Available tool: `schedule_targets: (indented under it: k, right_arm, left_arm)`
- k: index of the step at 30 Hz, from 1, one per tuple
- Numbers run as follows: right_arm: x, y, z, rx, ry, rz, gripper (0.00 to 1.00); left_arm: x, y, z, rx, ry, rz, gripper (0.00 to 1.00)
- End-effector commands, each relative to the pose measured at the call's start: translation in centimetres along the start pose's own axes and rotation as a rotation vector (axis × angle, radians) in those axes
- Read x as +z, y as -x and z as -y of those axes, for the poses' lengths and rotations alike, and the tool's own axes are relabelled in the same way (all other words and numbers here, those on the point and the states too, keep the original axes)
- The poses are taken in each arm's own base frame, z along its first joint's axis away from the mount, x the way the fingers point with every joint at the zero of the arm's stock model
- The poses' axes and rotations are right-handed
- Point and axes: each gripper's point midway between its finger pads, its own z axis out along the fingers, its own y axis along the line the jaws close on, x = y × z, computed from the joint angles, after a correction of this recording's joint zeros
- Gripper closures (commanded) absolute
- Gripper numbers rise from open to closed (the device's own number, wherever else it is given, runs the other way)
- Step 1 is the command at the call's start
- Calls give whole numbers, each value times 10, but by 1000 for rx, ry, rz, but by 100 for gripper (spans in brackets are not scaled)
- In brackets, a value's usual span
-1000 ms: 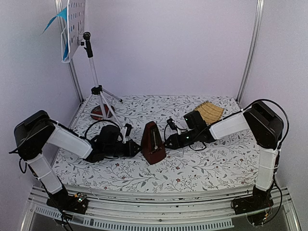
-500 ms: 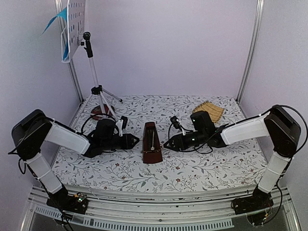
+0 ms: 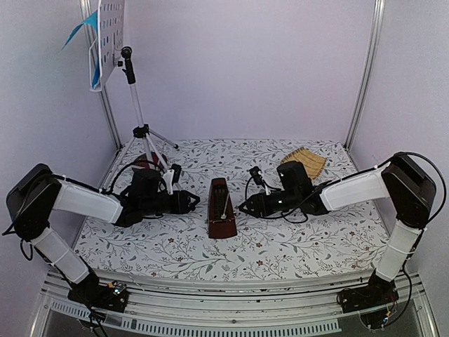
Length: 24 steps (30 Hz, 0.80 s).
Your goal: Pack up the instrument practice props
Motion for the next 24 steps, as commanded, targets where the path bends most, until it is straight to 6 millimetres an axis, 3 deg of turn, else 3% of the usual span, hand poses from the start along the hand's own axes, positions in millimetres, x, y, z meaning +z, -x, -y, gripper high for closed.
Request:
schedule_targets:
  k: [1,11,24]
  right_arm:
    - [8,-5,-5,2,7,-6,54]
    - [15,-28,-9,51,41,-31,58]
    - [22,-36,-24,42,95,-31,60]
  left_arm:
    - [13,-9,0,-11,-23,-49,53]
    - [39,-15,1,-5,-58,-89,55]
    - [50,-19,19,3,-149,-92,56]
